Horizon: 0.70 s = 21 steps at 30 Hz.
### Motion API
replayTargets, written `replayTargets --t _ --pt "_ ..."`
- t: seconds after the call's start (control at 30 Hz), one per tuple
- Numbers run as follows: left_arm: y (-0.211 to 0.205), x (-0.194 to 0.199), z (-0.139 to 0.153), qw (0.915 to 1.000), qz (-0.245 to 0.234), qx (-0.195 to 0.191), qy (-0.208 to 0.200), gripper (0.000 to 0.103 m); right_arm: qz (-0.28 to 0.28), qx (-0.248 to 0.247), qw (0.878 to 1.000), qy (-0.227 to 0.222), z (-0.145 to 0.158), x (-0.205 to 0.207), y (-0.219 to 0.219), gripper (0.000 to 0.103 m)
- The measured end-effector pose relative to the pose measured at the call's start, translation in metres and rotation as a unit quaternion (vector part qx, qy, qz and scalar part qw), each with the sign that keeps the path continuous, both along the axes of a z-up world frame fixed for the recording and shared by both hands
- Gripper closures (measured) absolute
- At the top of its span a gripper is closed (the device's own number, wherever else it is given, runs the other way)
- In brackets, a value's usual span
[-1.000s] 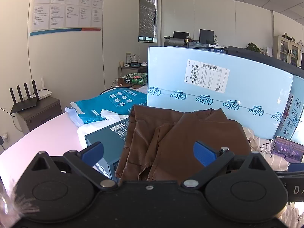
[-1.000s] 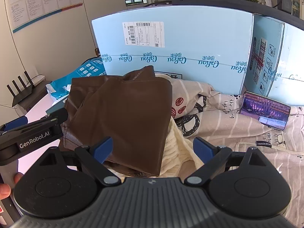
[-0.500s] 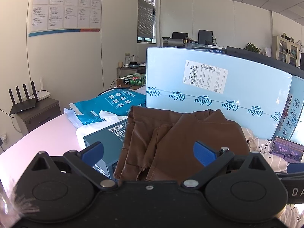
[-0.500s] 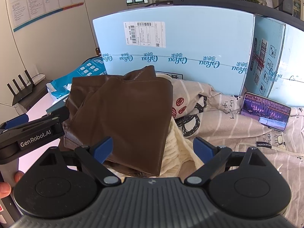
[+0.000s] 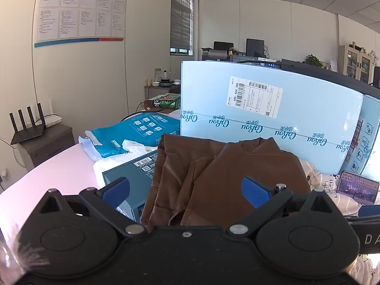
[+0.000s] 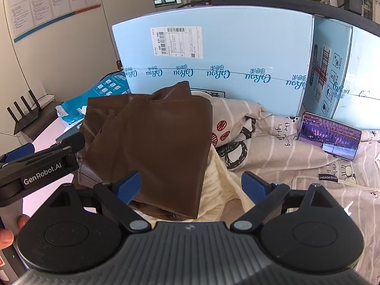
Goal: Fold clothes
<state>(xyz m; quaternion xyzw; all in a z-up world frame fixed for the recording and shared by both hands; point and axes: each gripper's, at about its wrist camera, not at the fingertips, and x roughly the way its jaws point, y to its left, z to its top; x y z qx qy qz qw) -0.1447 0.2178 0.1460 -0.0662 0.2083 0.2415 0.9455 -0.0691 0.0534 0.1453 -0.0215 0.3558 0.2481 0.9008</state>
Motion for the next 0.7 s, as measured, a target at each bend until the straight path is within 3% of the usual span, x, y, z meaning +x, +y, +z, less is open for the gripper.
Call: replayTargets --t 0.7 --pt "-0.0015 -0.0021 0.0011 1.0000 0.002 0.008 -0.003 0.000 -0.001 0.002 1.000 0.000 0.0003 0.0001 -0.0015 0.012"
